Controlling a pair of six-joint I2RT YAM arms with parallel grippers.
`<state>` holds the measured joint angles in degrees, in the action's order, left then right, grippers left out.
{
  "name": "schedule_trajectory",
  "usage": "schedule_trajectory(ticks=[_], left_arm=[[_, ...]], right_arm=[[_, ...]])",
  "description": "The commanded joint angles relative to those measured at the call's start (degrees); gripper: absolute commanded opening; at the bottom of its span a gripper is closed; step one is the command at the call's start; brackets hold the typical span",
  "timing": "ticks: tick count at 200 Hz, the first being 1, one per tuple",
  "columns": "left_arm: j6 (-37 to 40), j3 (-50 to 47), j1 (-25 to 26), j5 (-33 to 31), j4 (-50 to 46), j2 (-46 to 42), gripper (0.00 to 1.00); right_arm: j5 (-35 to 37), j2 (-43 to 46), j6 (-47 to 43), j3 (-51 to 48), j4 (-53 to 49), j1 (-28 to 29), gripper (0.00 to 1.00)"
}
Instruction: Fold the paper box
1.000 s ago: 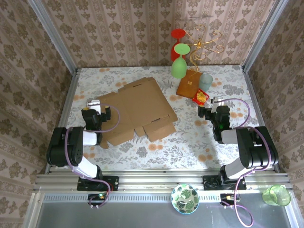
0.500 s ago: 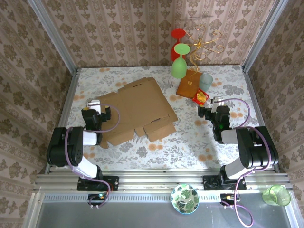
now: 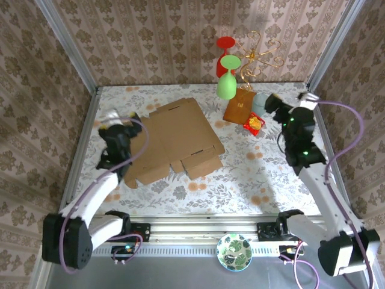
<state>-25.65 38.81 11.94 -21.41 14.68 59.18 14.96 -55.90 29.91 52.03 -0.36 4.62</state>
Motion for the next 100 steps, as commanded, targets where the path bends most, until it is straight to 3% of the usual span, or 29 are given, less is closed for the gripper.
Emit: schedule_trajectory(ticks=[1,9,24,45,64,80,100], left_arm=[[-30.6,1.3,-10.8,27.4,-19.7,3.5,1.00],[-33.9,2.5,-11.7,32.8,-21.2,5.7,0.99],[-33.8,5.7,-9.6,36.6,-28.4,6.7,0.89],[-30.4,9.3,-7.2,39.1,-41.4,6.4,0.56],[-29.0,8.9,-7.4,42.5,-48.0,6.0,0.39],[-28.8,7.5,-7.2,45.2,-48.3,6.4,0.31],[-29.0,6.4,-6.1,45.8,-47.4,8.2,0.30]], right_arm=[[-14.9,1.7,15.8,-4.4,-18.5,-1.3,0.83],[-14.2,3.0,17.4,-4.7,-20.3,1.3,0.75],[-12.6,4.6,17.7,-5.5,-23.3,6.5,0.71],[-17.4,3.5,18.9,-9.2,-22.6,10.2,0.66],[-26.1,0.6,21.8,-15.1,-14.4,11.3,0.66],[-30.5,-3.3,23.7,-18.4,-7.8,12.5,0.66],[-34.1,-9.9,22.5,-18.5,-2.3,14.1,0.66]])
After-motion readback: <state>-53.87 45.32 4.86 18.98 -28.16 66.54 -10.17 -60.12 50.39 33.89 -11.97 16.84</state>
